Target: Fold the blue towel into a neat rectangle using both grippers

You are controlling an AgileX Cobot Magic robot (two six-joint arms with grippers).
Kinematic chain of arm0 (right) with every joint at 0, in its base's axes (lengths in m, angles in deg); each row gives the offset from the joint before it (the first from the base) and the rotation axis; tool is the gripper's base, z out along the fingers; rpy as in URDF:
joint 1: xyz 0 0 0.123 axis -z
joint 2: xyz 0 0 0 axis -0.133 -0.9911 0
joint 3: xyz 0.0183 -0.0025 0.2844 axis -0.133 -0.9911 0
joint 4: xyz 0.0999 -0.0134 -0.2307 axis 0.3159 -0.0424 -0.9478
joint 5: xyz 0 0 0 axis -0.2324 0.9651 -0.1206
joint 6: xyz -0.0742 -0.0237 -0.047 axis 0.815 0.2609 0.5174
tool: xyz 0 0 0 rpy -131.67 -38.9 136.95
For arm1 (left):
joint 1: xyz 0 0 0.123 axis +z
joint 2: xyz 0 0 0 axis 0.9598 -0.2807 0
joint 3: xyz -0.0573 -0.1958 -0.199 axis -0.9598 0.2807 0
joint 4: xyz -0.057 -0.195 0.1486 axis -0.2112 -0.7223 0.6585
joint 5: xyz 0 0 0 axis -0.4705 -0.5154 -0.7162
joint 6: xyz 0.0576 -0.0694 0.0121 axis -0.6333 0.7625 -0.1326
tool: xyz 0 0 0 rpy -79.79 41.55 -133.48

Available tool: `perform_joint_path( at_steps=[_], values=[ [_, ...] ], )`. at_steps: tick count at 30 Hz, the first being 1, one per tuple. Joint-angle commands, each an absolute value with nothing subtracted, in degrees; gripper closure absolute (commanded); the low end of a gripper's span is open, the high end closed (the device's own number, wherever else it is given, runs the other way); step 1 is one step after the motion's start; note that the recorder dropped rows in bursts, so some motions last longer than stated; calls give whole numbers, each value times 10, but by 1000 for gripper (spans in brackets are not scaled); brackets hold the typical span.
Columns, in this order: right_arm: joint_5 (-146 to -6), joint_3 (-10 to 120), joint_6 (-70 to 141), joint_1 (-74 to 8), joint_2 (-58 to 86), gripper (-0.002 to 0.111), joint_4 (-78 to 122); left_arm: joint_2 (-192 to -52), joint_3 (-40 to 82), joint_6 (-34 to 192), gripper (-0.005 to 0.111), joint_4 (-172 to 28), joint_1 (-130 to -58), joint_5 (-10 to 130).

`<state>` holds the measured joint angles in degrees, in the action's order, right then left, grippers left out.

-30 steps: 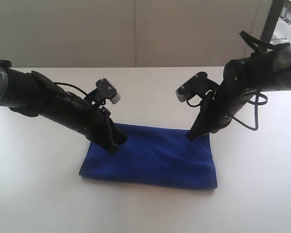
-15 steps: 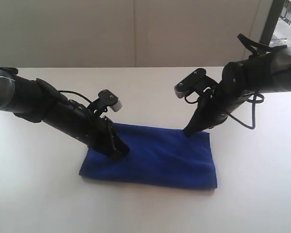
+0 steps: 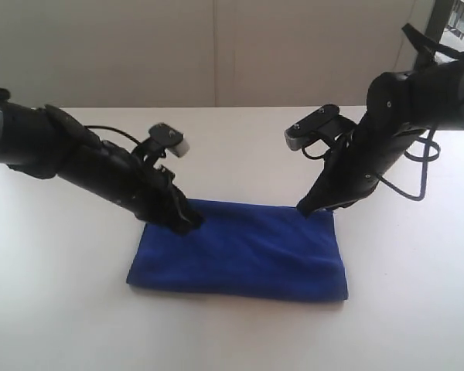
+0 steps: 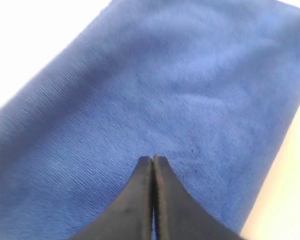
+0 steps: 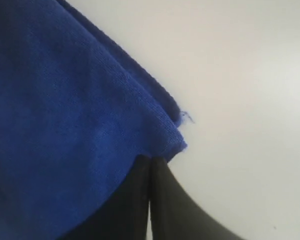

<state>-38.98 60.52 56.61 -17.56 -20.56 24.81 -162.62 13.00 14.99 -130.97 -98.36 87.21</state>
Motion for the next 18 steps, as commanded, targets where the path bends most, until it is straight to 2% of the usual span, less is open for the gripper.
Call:
perform_joint_path(
  at_steps=[1,6,12,18],
  values=[
    [-377,606,611,-173,-198,108,322,-1552,130,154,107,-1313,-983,844],
    [-378,606,656,-173,-227,108,381,-1493,130,232,107,-1222,-983,847],
    [-410,606,656,-173,-268,108,381,-1434,130,436,107,-980,-983,897],
    [-455,606,655,-173,-290,108,374,-1401,130,485,107,-929,-983,908]
  ],
)
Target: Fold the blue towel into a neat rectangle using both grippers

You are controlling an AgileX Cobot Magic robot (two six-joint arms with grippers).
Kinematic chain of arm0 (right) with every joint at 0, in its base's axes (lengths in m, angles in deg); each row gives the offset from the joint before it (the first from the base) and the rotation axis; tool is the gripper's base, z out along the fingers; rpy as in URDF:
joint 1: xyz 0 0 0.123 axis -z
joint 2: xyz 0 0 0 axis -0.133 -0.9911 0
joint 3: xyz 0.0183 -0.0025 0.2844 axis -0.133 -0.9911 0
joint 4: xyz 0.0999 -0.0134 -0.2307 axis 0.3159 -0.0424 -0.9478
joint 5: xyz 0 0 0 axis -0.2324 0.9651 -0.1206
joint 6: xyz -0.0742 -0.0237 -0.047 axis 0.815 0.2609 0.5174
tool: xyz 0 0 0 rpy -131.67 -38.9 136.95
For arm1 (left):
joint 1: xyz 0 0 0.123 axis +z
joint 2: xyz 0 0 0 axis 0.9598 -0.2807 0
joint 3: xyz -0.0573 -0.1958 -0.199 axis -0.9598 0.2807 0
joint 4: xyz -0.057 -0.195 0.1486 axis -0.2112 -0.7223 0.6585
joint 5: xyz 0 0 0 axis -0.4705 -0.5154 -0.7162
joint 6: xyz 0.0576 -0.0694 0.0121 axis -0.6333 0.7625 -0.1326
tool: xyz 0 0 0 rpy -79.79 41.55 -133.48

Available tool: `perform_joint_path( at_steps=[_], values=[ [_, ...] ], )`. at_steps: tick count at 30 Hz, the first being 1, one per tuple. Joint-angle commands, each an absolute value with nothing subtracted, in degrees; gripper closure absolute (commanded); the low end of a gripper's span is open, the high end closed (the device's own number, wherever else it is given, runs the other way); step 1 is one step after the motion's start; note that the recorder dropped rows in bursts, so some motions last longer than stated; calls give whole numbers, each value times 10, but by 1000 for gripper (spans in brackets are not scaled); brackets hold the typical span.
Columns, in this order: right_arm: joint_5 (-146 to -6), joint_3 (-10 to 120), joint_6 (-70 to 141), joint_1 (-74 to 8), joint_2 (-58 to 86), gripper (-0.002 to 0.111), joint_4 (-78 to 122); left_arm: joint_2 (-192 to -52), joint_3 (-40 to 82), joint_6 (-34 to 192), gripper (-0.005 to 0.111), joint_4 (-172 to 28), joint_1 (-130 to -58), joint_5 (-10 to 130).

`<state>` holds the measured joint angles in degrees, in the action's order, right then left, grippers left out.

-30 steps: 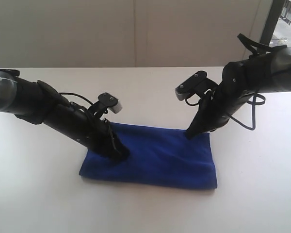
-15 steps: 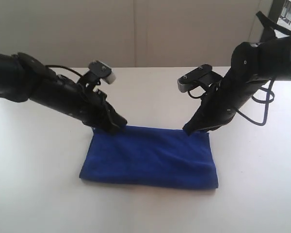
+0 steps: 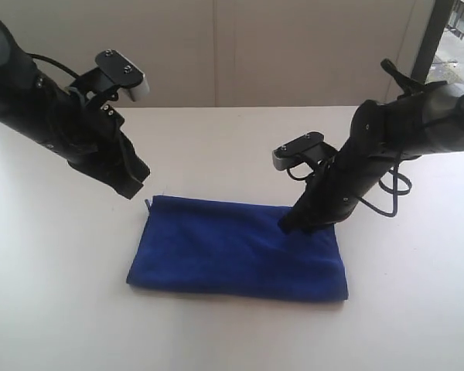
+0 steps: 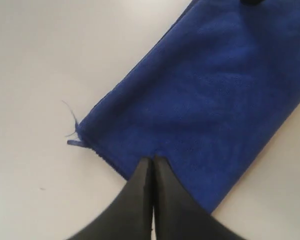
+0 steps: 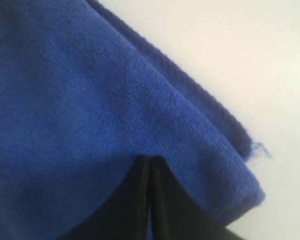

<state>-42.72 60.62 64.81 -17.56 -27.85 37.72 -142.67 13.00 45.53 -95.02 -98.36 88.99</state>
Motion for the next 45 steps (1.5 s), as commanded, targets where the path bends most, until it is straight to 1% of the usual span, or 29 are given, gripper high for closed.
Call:
perform_joint_path(
  at_steps=[1,8,15,18,24,29,30,31,33,34,35,36,37,38,41,42,45],
  values=[
    [-462,606,655,-173,-291,108,370,-1396,130,485,107,-928,-983,908],
    [-504,607,654,-173,-296,108,363,-1383,130,494,107,-927,-983,909],
    [-507,607,654,-173,-295,108,339,-1383,130,499,107,-927,-983,909],
    [-511,607,654,-173,-272,108,339,-1377,130,500,107,-927,-981,907],
    [-499,600,631,-172,-141,108,324,-1293,130,528,107,-925,-942,857],
    [-523,558,565,-150,24,108,301,-1167,138,553,107,-926,-879,802],
    [-542,522,542,-135,97,108,301,-1104,163,558,107,-931,-861,756],
    [-547,500,536,-130,126,108,300,-1072,184,563,107,-930,-856,733],
    [-569,419,507,-122,232,108,300,-989,262,597,107,-938,-853,670],
    [-594,362,487,-122,295,108,300,-941,335,611,107,-954,-853,636],
    [-609,329,475,-122,329,108,300,-918,375,621,107,-961,-853,618],
    [-636,269,454,-122,393,108,300,-882,454,647,107,-965,-853,585],
    [-650,244,446,-122,416,108,300,-867,499,663,107,-965,-853,570],
    [-670,184,425,-122,463,108,301,-846,578,699,107,-965,-853,546],
    [-700,109,388,-122,519,108,301,-834,692,783,107,-965,-853,497],
    [-720,73,374,-122,536,108,301,-835,744,812,107,-965,-853,456],
    [-781,-8,357,-122,533,108,301,-835,805,817,107,-963,-853,425]
  ],
)
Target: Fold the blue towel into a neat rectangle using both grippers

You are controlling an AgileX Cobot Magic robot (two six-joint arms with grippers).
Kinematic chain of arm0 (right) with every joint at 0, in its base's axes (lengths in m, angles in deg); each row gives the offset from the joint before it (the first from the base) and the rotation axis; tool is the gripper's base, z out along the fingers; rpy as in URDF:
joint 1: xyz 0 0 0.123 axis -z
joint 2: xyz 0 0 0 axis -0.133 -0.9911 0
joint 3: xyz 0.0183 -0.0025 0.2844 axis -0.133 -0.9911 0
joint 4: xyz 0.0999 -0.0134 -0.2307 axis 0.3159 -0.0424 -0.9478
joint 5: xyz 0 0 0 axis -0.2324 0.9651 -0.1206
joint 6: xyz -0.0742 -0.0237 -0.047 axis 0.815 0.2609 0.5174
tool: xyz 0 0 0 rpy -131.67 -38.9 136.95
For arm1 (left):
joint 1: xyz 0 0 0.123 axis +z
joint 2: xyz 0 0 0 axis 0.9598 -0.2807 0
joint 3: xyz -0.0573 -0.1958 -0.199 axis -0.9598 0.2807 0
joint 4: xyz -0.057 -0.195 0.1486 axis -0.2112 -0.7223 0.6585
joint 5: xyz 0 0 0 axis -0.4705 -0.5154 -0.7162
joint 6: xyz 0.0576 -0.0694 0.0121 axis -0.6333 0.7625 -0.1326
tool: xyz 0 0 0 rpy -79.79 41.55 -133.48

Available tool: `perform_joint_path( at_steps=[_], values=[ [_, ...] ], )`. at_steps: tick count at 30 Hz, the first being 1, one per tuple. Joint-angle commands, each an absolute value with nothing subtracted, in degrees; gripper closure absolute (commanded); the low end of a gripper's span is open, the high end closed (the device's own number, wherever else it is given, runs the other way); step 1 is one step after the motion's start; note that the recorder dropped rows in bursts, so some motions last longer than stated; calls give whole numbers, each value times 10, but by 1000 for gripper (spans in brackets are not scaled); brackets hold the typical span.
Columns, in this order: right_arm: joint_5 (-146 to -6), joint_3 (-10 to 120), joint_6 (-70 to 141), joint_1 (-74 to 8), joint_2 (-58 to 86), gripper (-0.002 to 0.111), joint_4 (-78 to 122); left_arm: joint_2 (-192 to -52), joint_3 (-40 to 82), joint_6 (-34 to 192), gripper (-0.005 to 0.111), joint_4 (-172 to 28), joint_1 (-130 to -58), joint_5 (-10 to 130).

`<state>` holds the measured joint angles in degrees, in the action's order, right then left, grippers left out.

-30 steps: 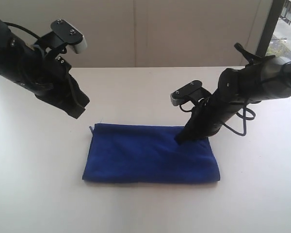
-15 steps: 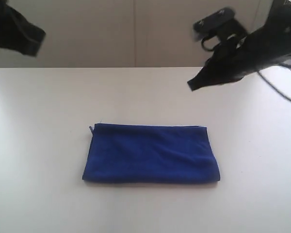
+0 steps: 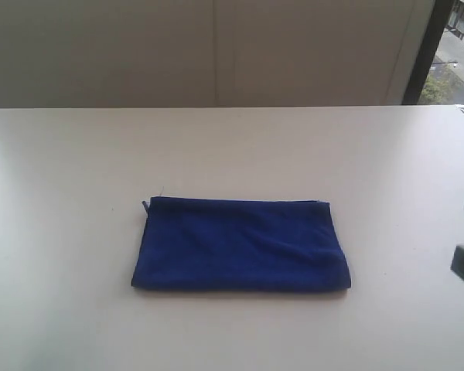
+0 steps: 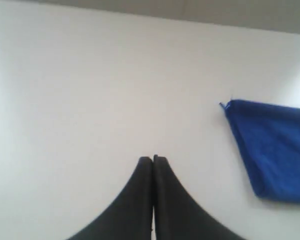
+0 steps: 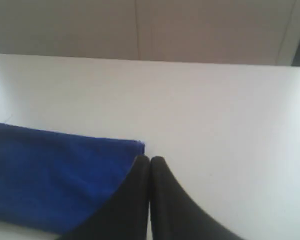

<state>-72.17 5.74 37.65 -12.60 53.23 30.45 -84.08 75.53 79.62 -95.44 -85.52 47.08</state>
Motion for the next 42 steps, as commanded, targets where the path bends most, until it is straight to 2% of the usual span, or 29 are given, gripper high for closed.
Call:
perform_joint_path(
  at_steps=[1,5,11,39,42],
  values=[
    [-805,-39,357,-122,527,108,301,-835,816,817,107,-949,-853,422],
    [-897,-95,359,-122,515,108,301,-835,817,821,107,-850,-853,419],
    [-876,-95,359,-122,515,108,301,-835,817,821,107,-827,-853,468],
    [-866,-95,323,-122,515,108,304,-833,817,845,107,-827,-853,469],
    [-868,-95,323,-122,515,108,304,-771,817,843,107,-827,-836,488]
  ],
)
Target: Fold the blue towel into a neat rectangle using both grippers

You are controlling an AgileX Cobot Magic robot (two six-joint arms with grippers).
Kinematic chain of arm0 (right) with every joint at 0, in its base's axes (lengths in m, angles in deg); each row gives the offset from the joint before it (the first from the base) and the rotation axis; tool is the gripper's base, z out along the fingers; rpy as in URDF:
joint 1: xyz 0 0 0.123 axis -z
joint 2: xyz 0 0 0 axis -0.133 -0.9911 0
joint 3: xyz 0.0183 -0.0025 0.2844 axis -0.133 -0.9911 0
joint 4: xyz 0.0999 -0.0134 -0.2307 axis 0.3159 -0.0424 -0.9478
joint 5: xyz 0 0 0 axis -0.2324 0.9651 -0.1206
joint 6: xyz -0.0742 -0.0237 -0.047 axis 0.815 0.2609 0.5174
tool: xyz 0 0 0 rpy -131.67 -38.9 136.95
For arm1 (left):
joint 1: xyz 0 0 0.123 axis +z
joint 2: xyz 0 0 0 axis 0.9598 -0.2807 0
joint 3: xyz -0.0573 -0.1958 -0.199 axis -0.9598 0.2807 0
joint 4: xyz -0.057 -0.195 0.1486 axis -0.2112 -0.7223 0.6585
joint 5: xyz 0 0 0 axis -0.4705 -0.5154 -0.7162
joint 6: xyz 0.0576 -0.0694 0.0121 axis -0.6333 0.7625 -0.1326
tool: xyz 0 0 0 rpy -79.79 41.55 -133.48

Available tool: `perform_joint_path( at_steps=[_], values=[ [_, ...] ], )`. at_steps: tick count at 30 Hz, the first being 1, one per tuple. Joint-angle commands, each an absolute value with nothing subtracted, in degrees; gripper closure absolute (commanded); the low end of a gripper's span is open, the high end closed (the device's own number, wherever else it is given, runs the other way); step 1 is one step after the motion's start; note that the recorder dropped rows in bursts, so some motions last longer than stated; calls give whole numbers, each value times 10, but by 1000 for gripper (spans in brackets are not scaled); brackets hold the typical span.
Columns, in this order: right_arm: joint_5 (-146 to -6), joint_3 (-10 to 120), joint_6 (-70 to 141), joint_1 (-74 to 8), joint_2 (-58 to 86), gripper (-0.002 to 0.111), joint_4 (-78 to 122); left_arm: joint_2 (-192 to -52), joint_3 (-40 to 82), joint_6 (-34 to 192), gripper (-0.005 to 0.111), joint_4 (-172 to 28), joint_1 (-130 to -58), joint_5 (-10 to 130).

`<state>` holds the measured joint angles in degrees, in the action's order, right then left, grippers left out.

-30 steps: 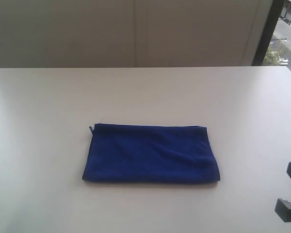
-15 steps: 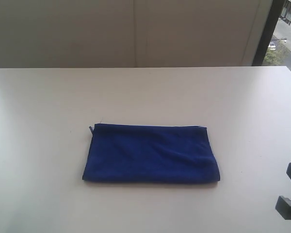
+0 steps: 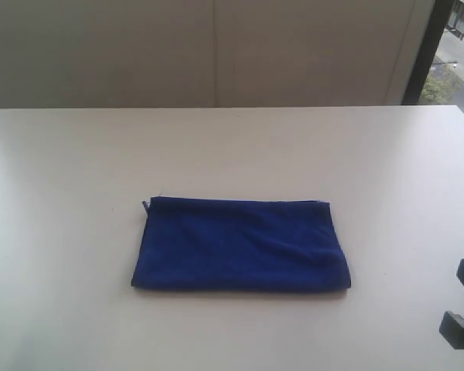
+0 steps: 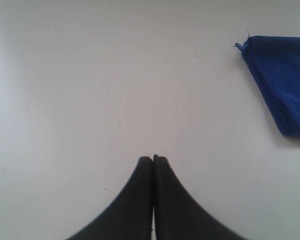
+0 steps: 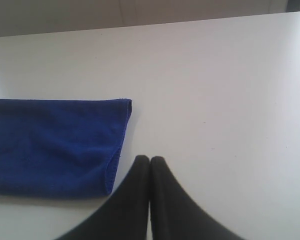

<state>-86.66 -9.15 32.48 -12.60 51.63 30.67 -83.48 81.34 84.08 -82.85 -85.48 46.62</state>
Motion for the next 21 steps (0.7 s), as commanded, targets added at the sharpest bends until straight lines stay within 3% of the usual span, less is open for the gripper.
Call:
perform_joint_path(
  at_steps=[1,4,7,9,21],
  values=[
    [-867,-95,323,-122,515,108,304,-741,817,843,107,-827,-824,499],
    [-867,-95,323,-122,515,108,304,-603,817,842,107,-827,-770,558],
    [-867,-95,323,-122,515,108,305,-521,817,842,107,-827,-759,669],
    [-867,-95,323,-122,517,108,305,-521,817,842,107,-827,-757,741],
    [-867,-95,323,-122,518,108,305,-521,817,845,107,-835,-757,727]
  ],
)
